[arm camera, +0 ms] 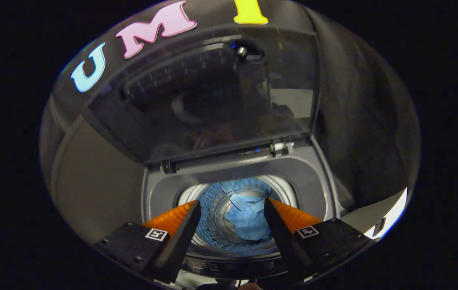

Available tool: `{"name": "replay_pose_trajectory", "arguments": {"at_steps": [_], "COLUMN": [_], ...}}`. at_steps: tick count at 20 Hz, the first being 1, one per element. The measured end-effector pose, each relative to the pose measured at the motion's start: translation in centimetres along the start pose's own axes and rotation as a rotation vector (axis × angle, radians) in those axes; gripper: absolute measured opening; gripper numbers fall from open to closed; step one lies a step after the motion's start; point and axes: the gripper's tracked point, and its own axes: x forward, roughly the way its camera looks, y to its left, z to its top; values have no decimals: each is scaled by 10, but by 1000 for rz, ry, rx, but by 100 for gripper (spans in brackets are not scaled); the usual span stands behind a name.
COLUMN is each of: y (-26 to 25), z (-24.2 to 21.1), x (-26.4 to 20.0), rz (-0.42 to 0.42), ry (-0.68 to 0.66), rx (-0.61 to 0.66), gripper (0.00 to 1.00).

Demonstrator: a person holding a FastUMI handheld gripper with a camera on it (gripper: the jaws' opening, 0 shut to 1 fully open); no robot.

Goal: Put the clothes into the washing machine and then close the washing machine lid.

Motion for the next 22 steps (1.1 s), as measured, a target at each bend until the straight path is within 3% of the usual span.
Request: {"name": "replay_pose_trajectory", "arguments": {"at_steps": [4,8,10,14,16,17,18,22], "y": [26,64,93,116,106,110,107,113], "z": [84,165,201,219,180,200,190,189], "x": [-47,-87,-86,-32,8,8,17,0], "rz": [61,110,120,78,38,68,66,96], "ry": [-228,-543,-632,-531,-319,-452,-398,-434], "rx": [14,-127,-211,-267,-287,-277,-281,-302], "gripper": [99,99,99,99,99,100,100,100]}}
